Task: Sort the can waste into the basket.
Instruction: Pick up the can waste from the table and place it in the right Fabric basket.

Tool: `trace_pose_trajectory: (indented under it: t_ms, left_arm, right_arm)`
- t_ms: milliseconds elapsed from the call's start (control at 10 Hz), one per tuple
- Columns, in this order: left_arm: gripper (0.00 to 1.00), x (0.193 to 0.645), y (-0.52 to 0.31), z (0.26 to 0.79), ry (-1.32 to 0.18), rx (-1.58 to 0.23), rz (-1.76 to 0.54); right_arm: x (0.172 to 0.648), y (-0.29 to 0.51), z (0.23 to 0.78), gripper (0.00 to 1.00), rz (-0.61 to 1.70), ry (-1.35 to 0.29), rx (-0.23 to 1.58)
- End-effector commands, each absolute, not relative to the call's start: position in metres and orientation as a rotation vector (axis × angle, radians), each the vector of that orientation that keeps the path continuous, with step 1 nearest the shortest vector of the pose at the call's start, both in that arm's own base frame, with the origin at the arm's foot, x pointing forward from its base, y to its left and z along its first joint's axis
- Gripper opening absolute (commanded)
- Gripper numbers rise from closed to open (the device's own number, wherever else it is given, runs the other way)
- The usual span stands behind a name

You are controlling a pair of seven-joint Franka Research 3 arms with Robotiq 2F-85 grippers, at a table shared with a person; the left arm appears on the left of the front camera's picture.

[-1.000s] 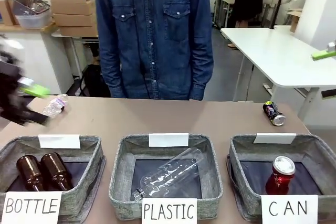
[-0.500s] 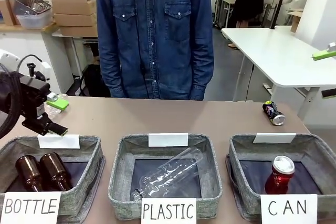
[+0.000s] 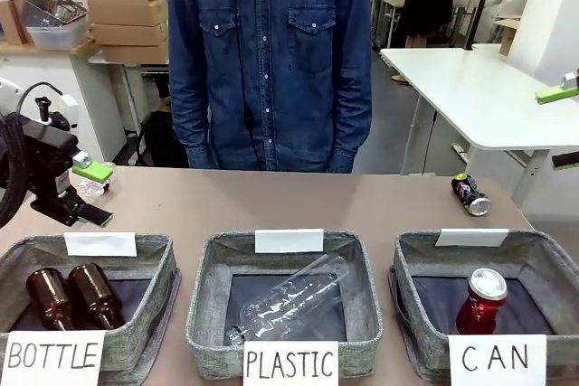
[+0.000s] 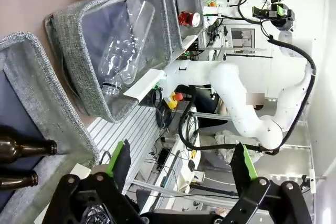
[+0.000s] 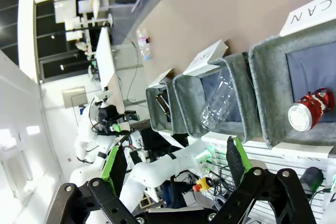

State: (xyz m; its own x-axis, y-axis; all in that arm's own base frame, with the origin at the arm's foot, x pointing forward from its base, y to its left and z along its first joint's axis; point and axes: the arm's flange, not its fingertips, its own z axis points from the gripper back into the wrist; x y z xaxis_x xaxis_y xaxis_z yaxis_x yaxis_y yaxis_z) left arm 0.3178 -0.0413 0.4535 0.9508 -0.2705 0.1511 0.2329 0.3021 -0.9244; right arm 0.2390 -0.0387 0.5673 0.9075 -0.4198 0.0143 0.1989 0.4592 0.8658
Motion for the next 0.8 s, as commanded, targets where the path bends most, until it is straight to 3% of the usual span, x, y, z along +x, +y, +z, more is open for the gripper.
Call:
trace_pose_trajectory:
  t_ms: [0,100,200,300,400,500,600,700]
  left_arm:
    - [1.0,0.307,-0.044,0.449,0.043,-1.229,-0.323]
    - [1.0,0.307,-0.044,0.449,0.043,-1.229,-0.323]
    - [1.0,0.307,-0.044,0.449,0.043,-1.229,-0.323]
    - [1.0,0.307,-0.044,0.449,0.043,-1.229,-0.323]
    - [1.0,0.307,-0.044,0.449,0.043,-1.229,-0.323]
    - [1.0,0.307,-0.044,0.449,0.043,-1.229,-0.323]
    - [1.0,0.307,-0.044,0.449,0.043,-1.229,-0.323]
    - [1.0,0.307,-0.044,0.449,0.043,-1.229,-0.323]
  right_arm:
    - [0.251,-0.01,0.574,1.0,-0.128,-0.288,0.688]
    - [0.285,0.002,0.572,1.0,-0.14,-0.349,0.345]
    - [0.311,0.006,0.569,1.0,-0.188,-0.399,0.115]
    - [0.328,0.005,0.565,1.0,-0.196,-0.457,-0.08]
    - [0.333,0.001,0.563,1.0,-0.17,-0.531,-0.149]
    - [0.326,-0.01,0.568,1.0,-0.272,-0.674,-0.169]
    - [0.32,0.02,0.569,1.0,-0.14,-0.412,0.265]
    - [0.32,0.02,0.569,1.0,-0.14,-0.412,0.265]
